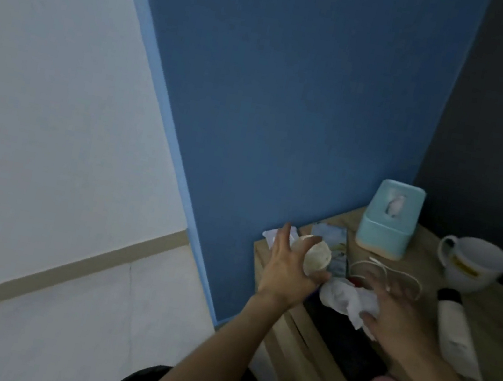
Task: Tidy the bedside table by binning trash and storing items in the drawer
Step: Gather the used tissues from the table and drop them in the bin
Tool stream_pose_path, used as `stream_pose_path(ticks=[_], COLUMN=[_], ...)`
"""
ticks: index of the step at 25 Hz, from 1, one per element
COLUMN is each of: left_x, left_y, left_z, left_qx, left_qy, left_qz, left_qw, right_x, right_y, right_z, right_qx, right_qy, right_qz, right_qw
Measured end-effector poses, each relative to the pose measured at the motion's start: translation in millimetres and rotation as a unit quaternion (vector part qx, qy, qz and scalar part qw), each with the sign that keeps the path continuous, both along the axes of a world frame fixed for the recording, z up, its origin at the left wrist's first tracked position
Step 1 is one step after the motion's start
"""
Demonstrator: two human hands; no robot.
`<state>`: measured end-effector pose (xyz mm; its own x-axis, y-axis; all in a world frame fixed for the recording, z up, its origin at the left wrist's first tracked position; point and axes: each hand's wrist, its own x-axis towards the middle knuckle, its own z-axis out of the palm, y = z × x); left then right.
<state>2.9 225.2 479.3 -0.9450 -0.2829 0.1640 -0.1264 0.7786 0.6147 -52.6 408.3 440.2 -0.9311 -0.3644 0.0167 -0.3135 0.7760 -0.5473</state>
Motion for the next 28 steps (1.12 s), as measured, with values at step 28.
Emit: stream_pose_path(ticks=[28], left_x=[216], left_y=[-105], left_z=[-5], left_qx=[0.104], left_qy=[-0.003], left_qz=[0.272], left_qw=[0.957], right_x=[114], right_y=[-163], right_z=[37], right_qx=[-0.145], right_qy=[0.093], right_qz=[0.246], right_qw=[0.954])
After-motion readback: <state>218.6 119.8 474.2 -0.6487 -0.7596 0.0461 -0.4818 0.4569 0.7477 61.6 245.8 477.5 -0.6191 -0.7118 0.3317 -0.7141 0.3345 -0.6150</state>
